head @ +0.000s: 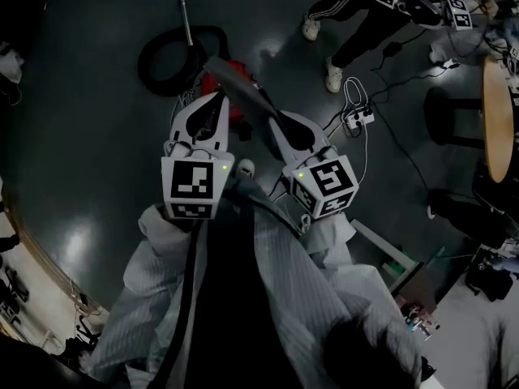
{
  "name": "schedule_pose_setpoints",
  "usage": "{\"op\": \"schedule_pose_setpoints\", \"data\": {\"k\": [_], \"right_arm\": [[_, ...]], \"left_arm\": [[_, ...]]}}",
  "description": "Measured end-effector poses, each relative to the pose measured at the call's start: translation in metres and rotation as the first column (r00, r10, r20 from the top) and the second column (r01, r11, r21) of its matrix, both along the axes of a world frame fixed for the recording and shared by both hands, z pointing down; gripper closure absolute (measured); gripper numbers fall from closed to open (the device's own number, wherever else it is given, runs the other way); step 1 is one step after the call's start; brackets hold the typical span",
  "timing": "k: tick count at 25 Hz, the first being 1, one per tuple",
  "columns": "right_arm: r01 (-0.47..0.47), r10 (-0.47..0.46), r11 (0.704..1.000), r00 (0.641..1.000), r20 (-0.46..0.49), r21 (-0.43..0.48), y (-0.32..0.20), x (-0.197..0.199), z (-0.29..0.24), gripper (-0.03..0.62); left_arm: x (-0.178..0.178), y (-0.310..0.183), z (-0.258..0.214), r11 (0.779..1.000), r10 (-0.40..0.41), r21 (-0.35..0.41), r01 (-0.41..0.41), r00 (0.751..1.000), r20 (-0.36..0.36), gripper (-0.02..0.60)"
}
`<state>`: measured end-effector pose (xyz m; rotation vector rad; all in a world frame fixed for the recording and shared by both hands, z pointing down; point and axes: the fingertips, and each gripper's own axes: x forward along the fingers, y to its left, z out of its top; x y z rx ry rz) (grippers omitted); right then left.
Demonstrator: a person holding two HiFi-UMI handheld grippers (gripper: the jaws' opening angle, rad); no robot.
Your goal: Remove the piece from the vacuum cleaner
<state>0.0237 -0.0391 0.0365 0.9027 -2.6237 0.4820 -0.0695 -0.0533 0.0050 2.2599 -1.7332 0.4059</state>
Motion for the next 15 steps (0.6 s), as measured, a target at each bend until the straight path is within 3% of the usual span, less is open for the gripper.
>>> {"op": "schedule_pose_setpoints", "data": {"k": [8, 15], "right_arm": [[0.001, -0.001, 1.0, 1.0, 0.024, 0.021, -0.018, -0.023, -0.02, 0.566], [-0.003, 0.002, 0.999, 1.0, 0.031, 0.032, -0.023, -0.022, -0.02, 0.566]], "left_arm": [[-0.019, -0.014, -0.013, 1.0, -0.001, 0.022, 0.001, 1.0, 0.001, 0.577], [-0.011, -0.019, -0.009, 0.999, 0.006, 0.033, -0.007, 1.0, 0.021, 0.577]]}}
